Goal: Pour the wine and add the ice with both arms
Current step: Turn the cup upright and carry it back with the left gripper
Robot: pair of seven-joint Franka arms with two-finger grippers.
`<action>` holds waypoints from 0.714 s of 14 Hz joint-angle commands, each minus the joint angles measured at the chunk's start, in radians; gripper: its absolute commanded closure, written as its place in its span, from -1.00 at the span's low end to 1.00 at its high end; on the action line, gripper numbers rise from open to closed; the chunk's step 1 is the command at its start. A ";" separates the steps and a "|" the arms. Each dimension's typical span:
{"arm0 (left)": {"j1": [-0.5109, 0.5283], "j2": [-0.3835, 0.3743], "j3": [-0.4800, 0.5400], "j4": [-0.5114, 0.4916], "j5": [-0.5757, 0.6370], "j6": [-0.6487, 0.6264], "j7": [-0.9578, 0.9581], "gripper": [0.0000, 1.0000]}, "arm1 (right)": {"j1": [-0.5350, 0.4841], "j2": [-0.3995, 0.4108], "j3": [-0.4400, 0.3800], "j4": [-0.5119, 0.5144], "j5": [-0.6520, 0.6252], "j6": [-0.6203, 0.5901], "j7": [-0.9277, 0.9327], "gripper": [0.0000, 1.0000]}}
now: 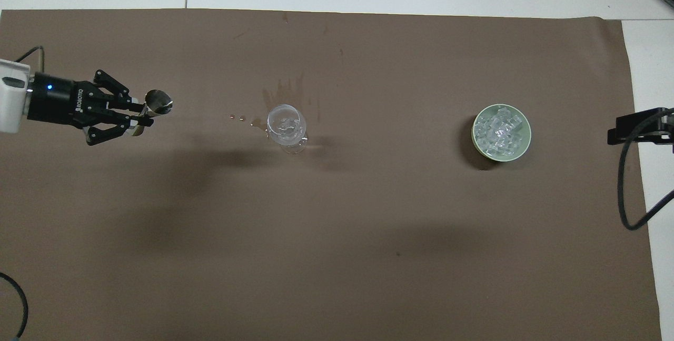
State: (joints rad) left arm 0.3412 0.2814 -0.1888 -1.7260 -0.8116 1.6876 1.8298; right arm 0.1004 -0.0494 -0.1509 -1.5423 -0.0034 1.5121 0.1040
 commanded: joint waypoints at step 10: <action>0.358 0.375 -0.011 -0.012 -0.270 -0.291 0.511 1.00 | -0.007 -0.014 0.007 -0.012 0.022 -0.006 -0.007 -1.00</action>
State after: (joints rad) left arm 0.6619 0.5881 -0.1880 -1.7544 -1.0426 1.4420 2.2908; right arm 0.1004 -0.0494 -0.1506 -1.5423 -0.0034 1.5116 0.1040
